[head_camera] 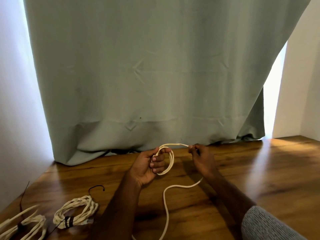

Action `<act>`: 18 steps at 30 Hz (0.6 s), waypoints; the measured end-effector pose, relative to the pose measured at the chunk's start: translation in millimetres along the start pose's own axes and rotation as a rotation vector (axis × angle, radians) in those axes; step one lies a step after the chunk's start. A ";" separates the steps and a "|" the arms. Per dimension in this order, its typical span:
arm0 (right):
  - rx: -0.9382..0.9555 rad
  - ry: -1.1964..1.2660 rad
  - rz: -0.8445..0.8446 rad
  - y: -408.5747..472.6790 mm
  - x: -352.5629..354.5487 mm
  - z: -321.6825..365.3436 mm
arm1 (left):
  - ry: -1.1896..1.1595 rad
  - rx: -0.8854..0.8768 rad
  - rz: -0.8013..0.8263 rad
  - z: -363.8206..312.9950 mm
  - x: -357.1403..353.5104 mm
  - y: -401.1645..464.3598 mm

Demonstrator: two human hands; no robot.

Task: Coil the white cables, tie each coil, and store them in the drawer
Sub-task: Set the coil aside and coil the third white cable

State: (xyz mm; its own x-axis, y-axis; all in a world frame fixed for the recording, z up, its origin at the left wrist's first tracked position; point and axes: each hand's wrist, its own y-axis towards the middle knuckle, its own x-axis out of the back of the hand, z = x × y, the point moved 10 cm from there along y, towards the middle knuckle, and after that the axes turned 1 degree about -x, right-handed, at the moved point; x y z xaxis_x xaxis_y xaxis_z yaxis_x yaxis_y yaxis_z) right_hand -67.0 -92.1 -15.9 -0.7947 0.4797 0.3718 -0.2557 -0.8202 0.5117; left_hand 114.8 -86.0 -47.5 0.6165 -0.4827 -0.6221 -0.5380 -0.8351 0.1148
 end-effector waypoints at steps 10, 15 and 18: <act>0.178 -0.231 0.294 -20.6 -43.3 18.4 | -0.178 -0.174 0.049 -24.8 -15.6 1.4; 0.093 -0.191 0.510 -41.3 -68.8 23.9 | -0.150 -0.314 -0.057 -36.6 -0.6 3.9; -0.021 -0.096 0.620 -54.9 -74.8 26.9 | -0.076 -0.375 -0.128 -40.5 4.9 5.7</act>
State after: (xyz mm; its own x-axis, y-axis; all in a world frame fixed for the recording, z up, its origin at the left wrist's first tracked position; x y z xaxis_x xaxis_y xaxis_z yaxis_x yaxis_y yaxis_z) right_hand 21.3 -74.5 -51.0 -0.7461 -0.0618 0.6630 0.2252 -0.9604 0.1639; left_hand 138.0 -103.8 -18.6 0.6132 -0.3594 -0.7034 -0.2037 -0.9323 0.2988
